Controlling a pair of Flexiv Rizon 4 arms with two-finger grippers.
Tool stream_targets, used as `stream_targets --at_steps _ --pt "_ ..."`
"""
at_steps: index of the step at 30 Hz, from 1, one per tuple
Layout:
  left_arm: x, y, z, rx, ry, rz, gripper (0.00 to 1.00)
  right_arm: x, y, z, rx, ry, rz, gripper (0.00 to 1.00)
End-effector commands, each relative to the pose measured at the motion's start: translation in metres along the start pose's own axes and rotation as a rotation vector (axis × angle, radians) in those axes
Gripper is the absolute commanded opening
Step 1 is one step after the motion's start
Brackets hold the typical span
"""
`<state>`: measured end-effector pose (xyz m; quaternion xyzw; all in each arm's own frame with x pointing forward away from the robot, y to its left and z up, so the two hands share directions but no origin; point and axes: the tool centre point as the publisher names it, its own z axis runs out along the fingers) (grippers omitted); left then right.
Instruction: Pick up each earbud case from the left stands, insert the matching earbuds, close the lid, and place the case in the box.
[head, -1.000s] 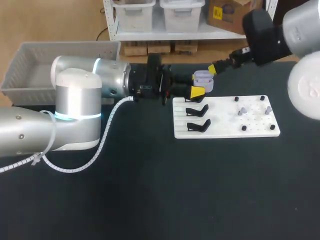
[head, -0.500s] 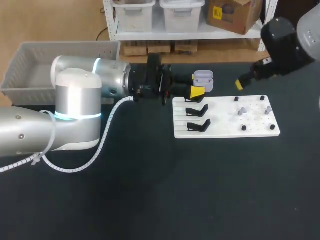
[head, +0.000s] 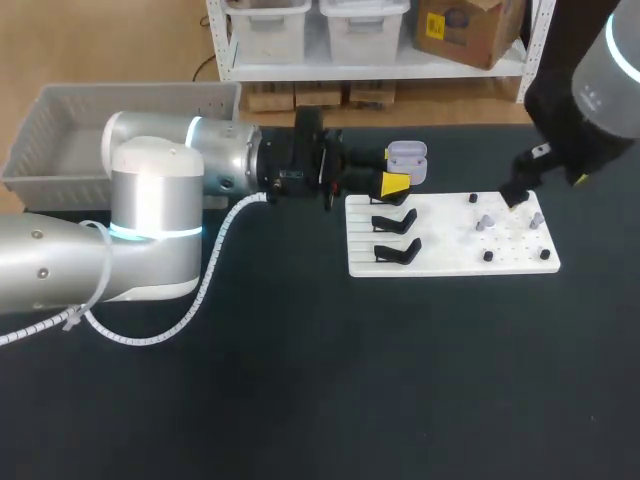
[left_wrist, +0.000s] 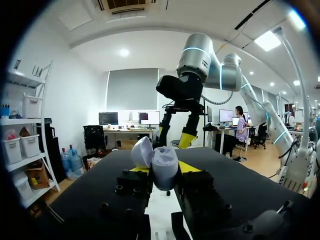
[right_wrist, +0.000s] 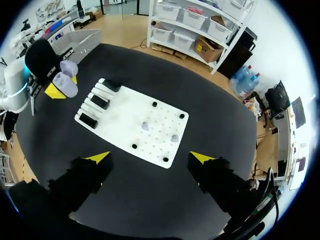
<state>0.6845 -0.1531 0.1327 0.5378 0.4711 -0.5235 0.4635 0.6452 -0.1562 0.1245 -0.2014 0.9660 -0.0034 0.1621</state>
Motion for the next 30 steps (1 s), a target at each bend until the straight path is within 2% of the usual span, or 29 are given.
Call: stream_targets --at_steps 1,6,30 --pt "0.001 0.0 0.0 -0.002 -0.002 0.003 0.0 -0.004 -0.001 0.013 0.012 0.027 0.004 1.0" --pt "0.001 0.0 0.0 -0.002 -0.002 0.003 0.0 0.002 -0.004 0.025 0.009 0.064 0.02 1.0" --pt "0.001 0.0 0.0 -0.002 -0.002 0.003 0.0 0.002 -0.003 0.024 0.02 0.056 0.018 1.0"
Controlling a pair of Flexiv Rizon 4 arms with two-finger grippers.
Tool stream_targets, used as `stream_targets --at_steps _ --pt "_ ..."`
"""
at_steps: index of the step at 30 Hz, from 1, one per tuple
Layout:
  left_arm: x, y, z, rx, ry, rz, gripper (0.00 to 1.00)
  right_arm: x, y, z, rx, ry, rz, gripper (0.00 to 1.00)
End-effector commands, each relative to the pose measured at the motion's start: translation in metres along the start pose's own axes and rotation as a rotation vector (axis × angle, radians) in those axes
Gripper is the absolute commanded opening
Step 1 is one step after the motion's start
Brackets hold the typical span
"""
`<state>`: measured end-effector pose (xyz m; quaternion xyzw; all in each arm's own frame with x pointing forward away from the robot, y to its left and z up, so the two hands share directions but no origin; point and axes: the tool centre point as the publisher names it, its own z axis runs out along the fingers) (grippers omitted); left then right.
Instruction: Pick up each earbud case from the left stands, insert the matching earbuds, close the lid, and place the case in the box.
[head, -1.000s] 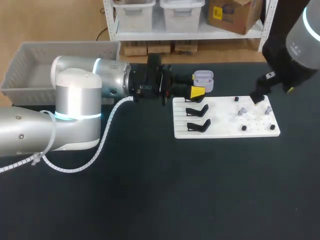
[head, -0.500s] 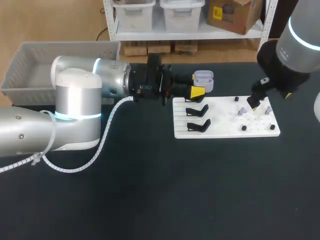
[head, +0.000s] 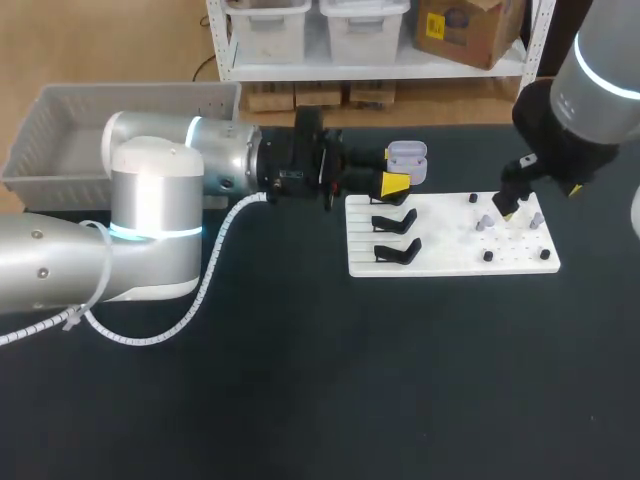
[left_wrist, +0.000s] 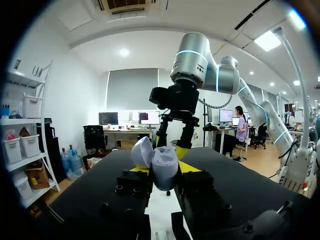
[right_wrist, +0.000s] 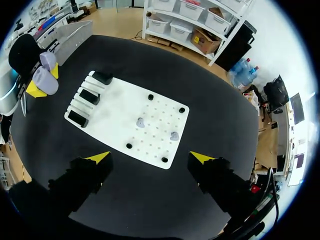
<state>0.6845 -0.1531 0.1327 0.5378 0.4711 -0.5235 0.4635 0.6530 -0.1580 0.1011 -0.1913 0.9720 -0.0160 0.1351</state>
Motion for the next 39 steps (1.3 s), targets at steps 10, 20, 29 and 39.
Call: stream_targets --at_steps 10,20,29,39 --pt "0.001 0.0 0.0 -0.002 -0.002 0.003 0.0 -0.008 0.003 0.024 0.104 0.043 0.036 1.0" --pt "0.001 0.0 0.0 -0.002 -0.002 0.003 0.0 -0.014 -0.011 0.053 0.105 0.084 0.016 1.0" --pt "0.001 0.0 0.0 -0.002 -0.002 0.003 0.0 -0.009 -0.029 0.057 0.109 0.094 0.038 0.95" --pt "0.001 0.0 0.0 -0.002 -0.002 0.003 0.0 -0.006 -0.029 0.065 0.11 0.109 0.008 0.38"
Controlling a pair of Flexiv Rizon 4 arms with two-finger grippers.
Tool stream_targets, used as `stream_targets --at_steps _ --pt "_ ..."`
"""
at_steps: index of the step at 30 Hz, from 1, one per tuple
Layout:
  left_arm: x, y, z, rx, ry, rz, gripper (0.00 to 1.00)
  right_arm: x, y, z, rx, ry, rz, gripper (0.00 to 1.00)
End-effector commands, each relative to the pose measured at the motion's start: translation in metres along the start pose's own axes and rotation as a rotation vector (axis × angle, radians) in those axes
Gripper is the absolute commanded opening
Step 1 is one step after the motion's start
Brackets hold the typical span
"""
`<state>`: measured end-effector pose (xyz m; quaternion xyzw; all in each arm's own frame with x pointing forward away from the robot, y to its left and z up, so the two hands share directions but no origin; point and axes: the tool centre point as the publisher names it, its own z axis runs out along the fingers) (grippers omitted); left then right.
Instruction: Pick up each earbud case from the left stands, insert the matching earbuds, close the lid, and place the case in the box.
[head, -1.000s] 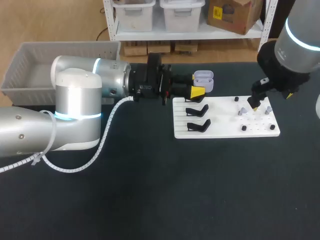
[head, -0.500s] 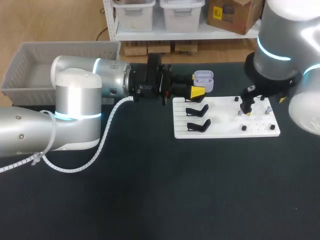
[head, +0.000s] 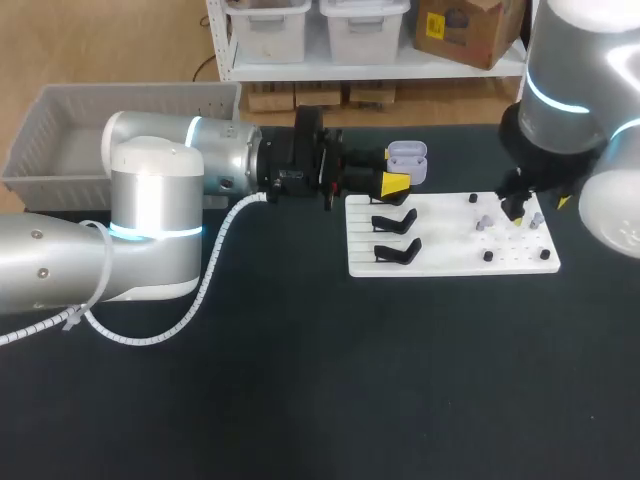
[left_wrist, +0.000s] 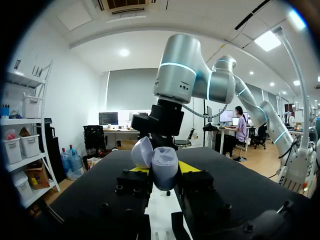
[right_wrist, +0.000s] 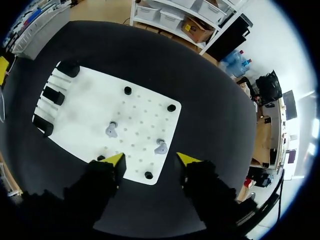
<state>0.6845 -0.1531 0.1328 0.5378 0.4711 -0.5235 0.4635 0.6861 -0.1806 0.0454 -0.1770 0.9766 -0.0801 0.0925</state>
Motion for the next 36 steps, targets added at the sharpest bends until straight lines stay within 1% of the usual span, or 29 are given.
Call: stream_targets --at_steps 1,4,9,11,12,19,23,31,36 --pt "0.001 0.0 0.0 -0.002 -0.002 0.003 0.0 0.001 -0.001 0.004 -0.002 0.001 -0.004 0.39" --pt "0.001 0.0 0.0 -0.002 -0.002 0.003 0.0 0.001 -0.002 0.008 0.001 0.007 -0.01 0.36" --pt "0.001 0.0 0.0 -0.002 -0.002 0.003 0.0 0.0 -0.003 0.014 0.013 0.02 -0.024 0.38" --pt "0.001 0.0 0.0 -0.002 -0.002 0.003 0.0 -0.001 -0.004 0.015 0.016 0.023 -0.026 0.4" --pt "0.001 0.0 0.0 -0.002 -0.002 0.003 0.0 -0.001 -0.004 0.016 0.02 0.025 -0.028 0.44" --pt "0.001 0.0 0.0 -0.002 -0.002 0.003 0.0 -0.001 -0.008 0.024 0.035 0.039 -0.027 0.44" --pt "0.001 0.0 0.0 -0.002 -0.002 0.003 0.0 -0.001 -0.011 0.03 0.035 0.051 -0.02 0.44" --pt "0.001 0.0 0.0 -0.002 -0.002 0.003 0.0 -0.001 -0.011 0.034 0.037 0.059 -0.02 0.44" --pt "0.001 0.0 0.0 -0.002 -0.002 0.003 0.0 -0.001 -0.012 0.035 0.039 0.063 -0.019 0.4"
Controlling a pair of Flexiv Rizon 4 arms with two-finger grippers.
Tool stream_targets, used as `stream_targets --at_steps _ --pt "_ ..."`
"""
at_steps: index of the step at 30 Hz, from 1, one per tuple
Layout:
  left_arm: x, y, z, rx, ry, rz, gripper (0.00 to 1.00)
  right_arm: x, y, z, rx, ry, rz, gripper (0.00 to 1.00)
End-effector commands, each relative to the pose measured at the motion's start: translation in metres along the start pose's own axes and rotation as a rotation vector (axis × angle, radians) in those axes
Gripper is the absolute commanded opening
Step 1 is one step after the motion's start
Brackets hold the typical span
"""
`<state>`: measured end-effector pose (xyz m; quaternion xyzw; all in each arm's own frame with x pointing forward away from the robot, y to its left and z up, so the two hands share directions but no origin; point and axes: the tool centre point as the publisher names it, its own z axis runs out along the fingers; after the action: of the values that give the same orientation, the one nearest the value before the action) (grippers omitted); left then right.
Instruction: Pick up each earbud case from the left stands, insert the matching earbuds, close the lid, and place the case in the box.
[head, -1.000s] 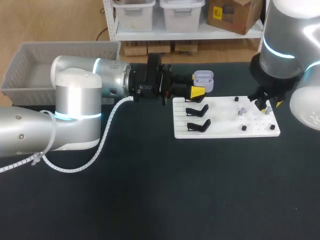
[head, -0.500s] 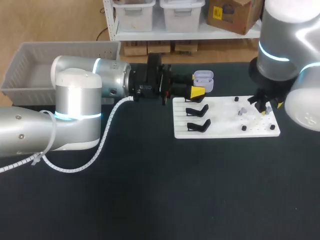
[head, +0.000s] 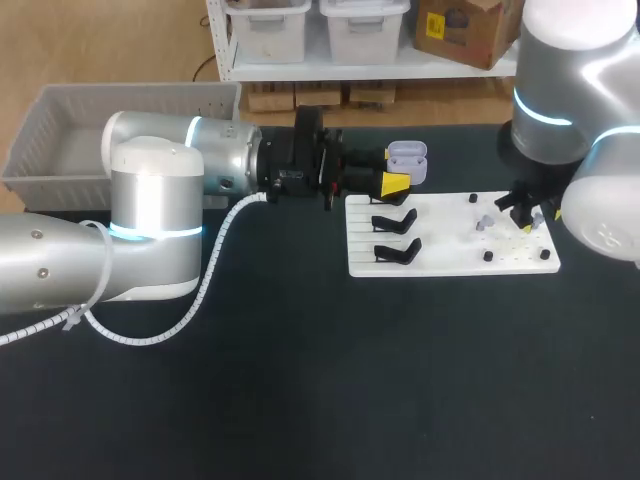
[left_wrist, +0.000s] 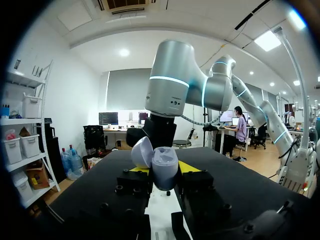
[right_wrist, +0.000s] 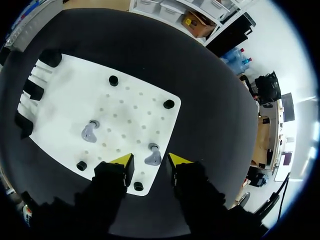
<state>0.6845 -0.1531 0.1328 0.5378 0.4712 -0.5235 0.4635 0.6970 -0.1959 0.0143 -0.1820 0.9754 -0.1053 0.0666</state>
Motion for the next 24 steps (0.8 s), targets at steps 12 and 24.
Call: stream_targets --at_steps 12,24 --pt "0.0009 -0.0004 0.0001 -0.002 -0.002 0.003 0.0 -0.0011 -0.0013 0.0034 0.009 0.009 0.004 0.32" --pt "0.0009 -0.0004 0.0001 -0.002 -0.002 0.003 0.0 -0.0027 -0.0037 0.0045 0.022 0.006 0.014 0.0"
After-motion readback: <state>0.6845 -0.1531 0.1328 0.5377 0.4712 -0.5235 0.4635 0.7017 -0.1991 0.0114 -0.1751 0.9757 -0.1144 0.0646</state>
